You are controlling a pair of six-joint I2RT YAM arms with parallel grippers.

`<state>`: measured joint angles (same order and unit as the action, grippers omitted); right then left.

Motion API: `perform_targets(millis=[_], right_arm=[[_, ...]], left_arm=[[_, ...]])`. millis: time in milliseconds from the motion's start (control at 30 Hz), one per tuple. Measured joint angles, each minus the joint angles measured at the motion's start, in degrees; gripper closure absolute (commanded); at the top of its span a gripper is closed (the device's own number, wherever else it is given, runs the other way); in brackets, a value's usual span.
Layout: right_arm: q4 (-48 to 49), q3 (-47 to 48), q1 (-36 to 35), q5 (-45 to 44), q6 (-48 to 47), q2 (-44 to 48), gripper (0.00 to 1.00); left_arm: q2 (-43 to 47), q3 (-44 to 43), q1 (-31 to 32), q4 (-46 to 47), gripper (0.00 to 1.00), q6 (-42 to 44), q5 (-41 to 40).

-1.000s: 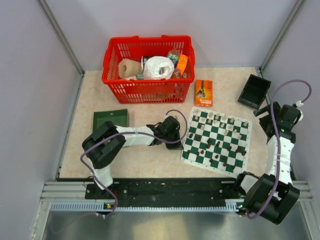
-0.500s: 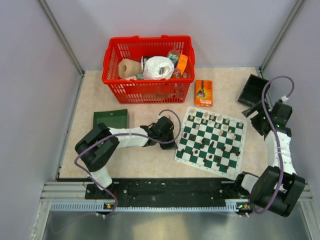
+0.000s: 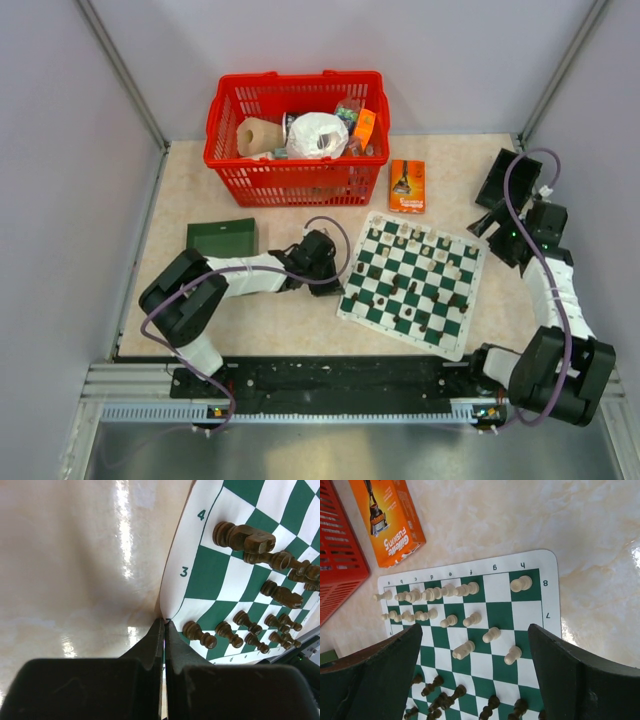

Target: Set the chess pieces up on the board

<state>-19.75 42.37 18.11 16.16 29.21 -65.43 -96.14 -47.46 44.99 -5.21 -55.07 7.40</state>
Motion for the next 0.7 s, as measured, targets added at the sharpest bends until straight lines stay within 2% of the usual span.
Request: perform_targets(millis=[300, 700], right_arm=[[0.00, 0.00, -2.75, 0.00, -0.33, 0.00, 0.14], [0.00, 0.00, -3.02, 0.00, -0.33, 0.00, 0.14]], left_arm=[[1.88, 0.35, -1.20, -2.82, 1.00, 2.78, -3.52], [2.67, 0.31, -1.42, -4.57, 0.99, 4.85, -5.55]])
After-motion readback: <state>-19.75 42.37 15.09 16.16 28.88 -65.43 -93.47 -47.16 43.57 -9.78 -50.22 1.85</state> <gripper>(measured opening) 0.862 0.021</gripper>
